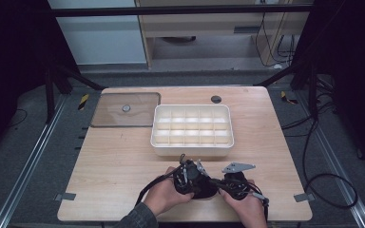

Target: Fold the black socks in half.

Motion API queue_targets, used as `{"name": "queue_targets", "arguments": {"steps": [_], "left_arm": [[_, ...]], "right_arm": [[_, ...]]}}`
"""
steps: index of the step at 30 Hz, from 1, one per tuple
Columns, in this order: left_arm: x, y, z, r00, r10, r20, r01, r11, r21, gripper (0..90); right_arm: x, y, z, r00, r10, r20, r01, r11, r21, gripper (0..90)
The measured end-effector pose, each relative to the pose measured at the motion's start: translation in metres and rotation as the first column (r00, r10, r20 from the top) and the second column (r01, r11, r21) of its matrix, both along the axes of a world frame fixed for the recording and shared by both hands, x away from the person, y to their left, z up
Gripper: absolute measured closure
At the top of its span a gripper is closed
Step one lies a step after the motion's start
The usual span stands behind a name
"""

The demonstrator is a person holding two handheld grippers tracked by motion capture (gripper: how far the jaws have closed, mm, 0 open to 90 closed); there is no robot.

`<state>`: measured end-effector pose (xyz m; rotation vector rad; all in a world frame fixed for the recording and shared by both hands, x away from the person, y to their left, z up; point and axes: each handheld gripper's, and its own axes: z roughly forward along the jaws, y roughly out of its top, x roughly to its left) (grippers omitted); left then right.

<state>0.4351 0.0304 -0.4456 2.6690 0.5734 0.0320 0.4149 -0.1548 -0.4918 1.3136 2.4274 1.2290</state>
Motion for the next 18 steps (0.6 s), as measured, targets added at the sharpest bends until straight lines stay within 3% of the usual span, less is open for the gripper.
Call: {"name": "queue_targets", "arguments": {"steps": [11,18], "left_arm": [[0.0,-0.003,-0.01,0.9996,0.011,-0.025,-0.012,0.9997,-0.021,76.2],[-0.006,-0.005,-0.004,0.9997,0.012,-0.02,-0.013,0.9984,-0.055,65.7]], "right_arm": [[0.001,-0.001,-0.001,1.0,0.003,0.009,-0.003,1.0,-0.007,85.1],[0.0,-0.002,-0.001,1.0,0.006,0.006,-0.006,1.0,-0.005,82.8]]}}
